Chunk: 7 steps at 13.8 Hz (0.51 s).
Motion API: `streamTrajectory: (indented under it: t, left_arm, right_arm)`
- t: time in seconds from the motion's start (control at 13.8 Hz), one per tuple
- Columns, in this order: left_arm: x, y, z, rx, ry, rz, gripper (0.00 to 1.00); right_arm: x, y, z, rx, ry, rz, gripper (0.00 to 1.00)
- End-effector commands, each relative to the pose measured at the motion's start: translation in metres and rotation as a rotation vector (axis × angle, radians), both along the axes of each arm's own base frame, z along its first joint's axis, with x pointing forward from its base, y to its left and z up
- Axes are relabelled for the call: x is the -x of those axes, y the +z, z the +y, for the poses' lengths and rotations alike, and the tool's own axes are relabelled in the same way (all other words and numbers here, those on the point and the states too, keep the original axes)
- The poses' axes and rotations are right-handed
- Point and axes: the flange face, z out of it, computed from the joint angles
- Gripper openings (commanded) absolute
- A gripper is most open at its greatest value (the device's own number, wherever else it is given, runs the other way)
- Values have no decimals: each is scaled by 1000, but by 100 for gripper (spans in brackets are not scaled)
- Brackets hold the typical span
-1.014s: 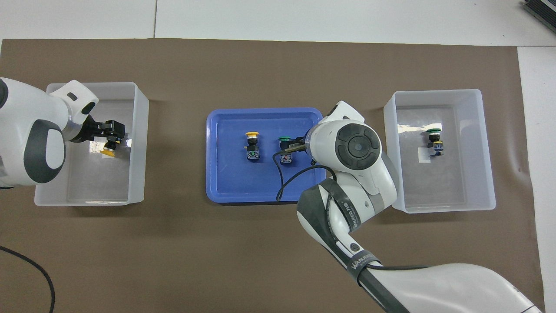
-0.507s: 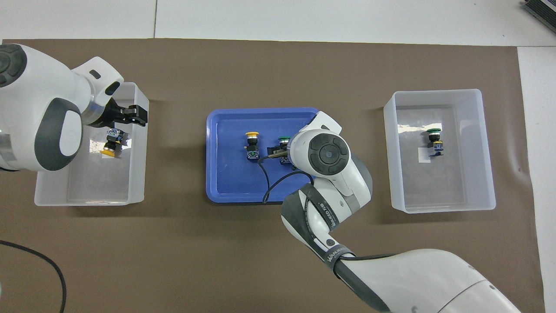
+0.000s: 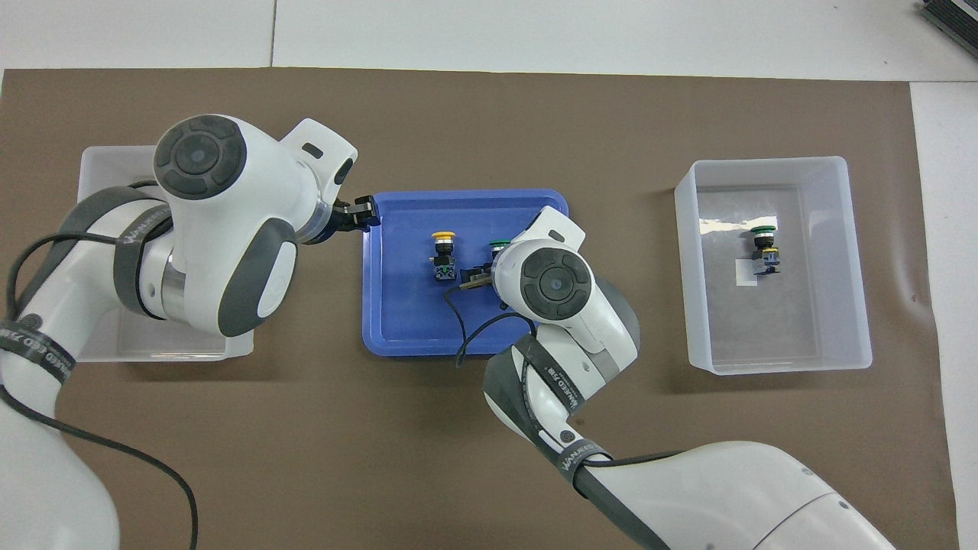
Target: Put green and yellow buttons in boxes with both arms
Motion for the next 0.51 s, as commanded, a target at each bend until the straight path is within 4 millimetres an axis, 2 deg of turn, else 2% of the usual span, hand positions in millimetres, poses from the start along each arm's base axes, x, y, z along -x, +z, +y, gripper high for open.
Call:
streamTrajectory:
  t: [0.0,0.07,0.14,0.22,0.29,0.36,0.43]
  left_arm:
    - [9,-26,-17,29,35,-40,70]
    - [9,-34,-25,37,30,-56,70]
    - [10,-45,-36,44,34,-58,69]
    - [11,-55,-45,52,50,-62,69]
    - [11,-63,-52,61,69,-67,68]
    - [11,-67,-54,63,79,-67,68]
    - [12,-68,-56,62,76,-66,68]
  right_arm:
    - [1,-10,3,17,-13,-6,100]
    - [1,-9,3,18,-15,-5,92]
    - [0,-10,2,17,-27,-5,68]
    - [-2,-5,3,9,-41,-12,34]
    - [-4,-5,-1,9,-51,-14,11]
    - [-7,-2,-3,7,-55,-18,0]
    - [-7,-1,-4,7,-55,-20,0]
